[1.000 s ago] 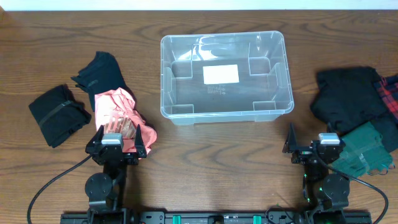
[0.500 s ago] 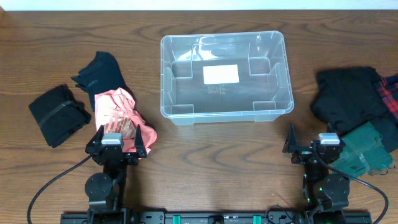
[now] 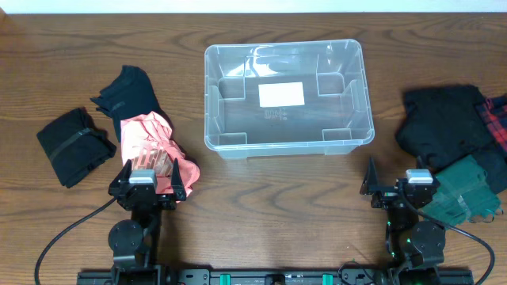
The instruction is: Pack container
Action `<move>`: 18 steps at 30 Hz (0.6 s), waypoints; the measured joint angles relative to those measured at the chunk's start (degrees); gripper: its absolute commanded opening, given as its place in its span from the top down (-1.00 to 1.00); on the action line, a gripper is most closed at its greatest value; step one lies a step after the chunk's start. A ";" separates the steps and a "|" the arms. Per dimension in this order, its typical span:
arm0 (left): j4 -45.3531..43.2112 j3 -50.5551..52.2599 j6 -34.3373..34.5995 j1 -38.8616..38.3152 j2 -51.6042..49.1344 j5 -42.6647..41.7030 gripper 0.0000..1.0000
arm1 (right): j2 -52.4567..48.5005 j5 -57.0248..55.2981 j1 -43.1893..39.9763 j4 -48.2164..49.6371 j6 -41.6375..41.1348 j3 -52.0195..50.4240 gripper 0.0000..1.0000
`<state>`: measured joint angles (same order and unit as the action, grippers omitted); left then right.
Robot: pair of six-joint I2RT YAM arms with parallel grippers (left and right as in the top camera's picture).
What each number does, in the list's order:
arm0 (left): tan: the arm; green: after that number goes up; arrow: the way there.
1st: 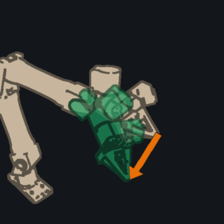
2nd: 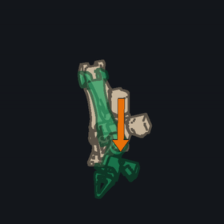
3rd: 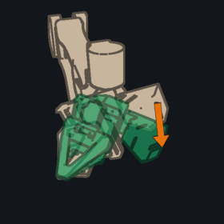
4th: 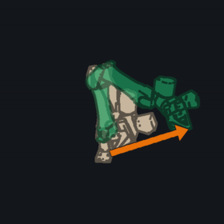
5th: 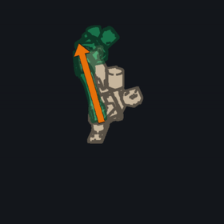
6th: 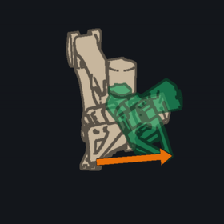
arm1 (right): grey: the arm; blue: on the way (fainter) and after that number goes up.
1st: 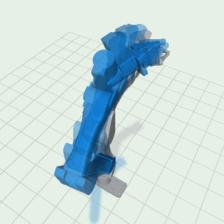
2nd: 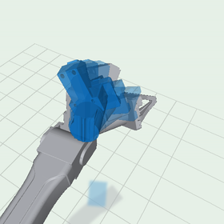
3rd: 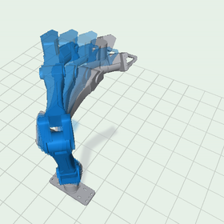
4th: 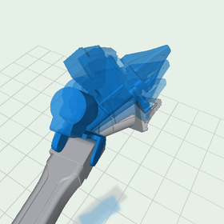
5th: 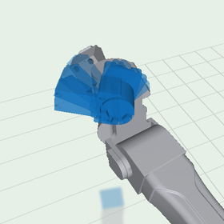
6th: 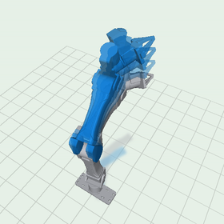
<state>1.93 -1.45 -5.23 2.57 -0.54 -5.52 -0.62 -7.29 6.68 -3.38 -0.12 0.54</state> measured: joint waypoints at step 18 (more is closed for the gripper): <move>0.04 0.00 -0.66 0.00 0.00 0.37 -0.96 | 0.00 0.00 0.00 0.00 -1.11 0.00 -0.98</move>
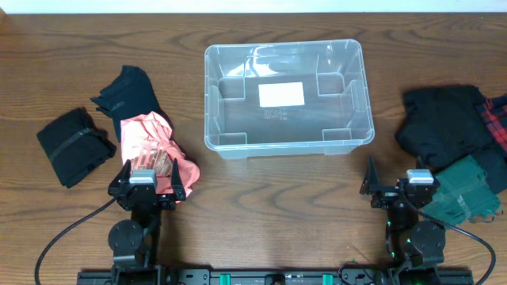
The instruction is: Pack container
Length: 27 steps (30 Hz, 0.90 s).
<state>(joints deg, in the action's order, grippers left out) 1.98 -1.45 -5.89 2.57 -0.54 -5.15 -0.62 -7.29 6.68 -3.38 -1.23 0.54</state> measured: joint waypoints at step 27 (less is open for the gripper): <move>-0.81 -3.89 10.75 0.00 -13.40 -0.02 -0.96 | -9.49 -5.27 0.00 -0.66 -5.33 5.22 -0.99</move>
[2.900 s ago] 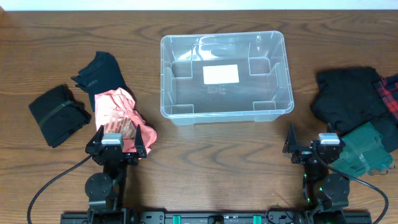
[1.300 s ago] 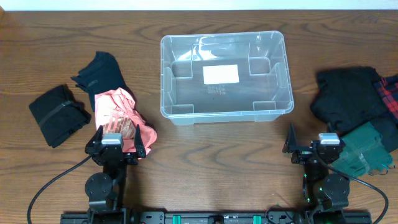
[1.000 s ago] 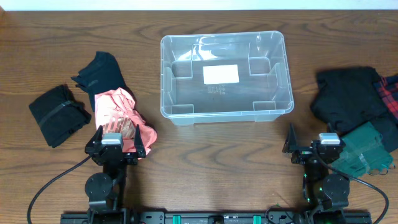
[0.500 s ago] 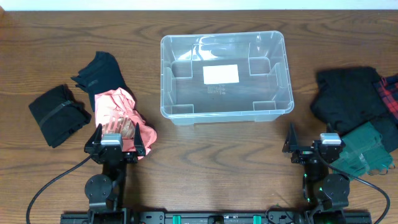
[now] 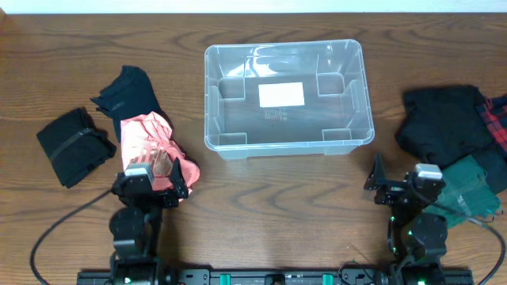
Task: Pack container
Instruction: 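Reach the right gripper to the red plaid shirt and grasp it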
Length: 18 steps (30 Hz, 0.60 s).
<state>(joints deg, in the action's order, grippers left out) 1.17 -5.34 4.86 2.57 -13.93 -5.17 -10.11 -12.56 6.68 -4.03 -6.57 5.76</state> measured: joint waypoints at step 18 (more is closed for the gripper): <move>21.64 -37.66 1.14 0.00 -43.34 -4.26 -0.96 | -41.27 -0.94 -9.40 -30.21 -0.46 40.06 -0.99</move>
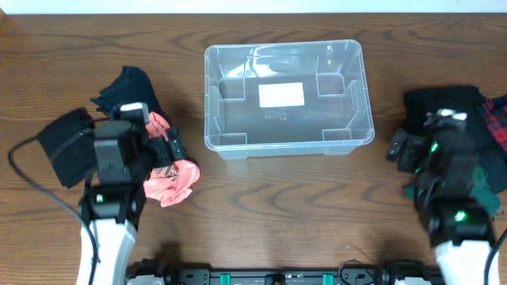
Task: Pack container
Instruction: 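Reach the right gripper to the red plaid shirt and grasp it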
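Observation:
A clear plastic container [287,99] stands empty at the table's centre back. My left gripper [165,146] is over the upper part of a crumpled pink garment [173,179], and its fingers look spread, with nothing lifted. My right gripper [402,149] hangs at the left edge of a black garment [444,107]. Its fingers blend into the dark cloth, so their state is unclear. A dark green garment [485,180] lies beside it, largely hidden under the right arm.
Two more black garments lie on the left, one folded [59,142] and one loose [127,85] behind the pink one. A red plaid cloth [497,119] shows at the right edge. Cables trail from both arms near the front edge.
Both arms have moved away from the front edge. The left gripper is now over the pink garment, and the right gripper is now at the black garment's left edge.
At the two oldest moments both arms sat low at the front edge, grippers open and pointing back. Then each had shifted slightly forward. Now the left is over the pink garment and the right is by the black one. The container has stayed empty.

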Action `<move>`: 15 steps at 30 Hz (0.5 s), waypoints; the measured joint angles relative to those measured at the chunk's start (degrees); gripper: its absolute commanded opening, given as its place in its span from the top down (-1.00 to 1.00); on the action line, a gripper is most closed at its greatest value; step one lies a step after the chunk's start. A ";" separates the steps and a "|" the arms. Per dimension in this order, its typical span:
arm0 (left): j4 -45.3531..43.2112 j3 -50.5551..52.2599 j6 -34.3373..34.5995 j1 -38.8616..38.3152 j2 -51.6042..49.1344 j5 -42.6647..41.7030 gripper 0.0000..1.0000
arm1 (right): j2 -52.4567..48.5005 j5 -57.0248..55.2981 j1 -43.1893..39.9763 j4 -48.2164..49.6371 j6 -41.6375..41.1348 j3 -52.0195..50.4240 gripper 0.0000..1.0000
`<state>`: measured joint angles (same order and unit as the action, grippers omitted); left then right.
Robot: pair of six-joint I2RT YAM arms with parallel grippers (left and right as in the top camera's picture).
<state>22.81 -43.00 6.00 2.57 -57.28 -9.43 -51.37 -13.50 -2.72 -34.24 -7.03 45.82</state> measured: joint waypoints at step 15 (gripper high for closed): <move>-1.27 -2.38 0.00 -0.04 -2.47 -2.47 -0.96 | -17.97 -7.91 -12.59 -7.08 12.33 14.47 -0.98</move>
<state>21.54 -45.39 6.00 2.52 -59.75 -11.90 -69.34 -21.41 -15.31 -41.32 5.30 60.29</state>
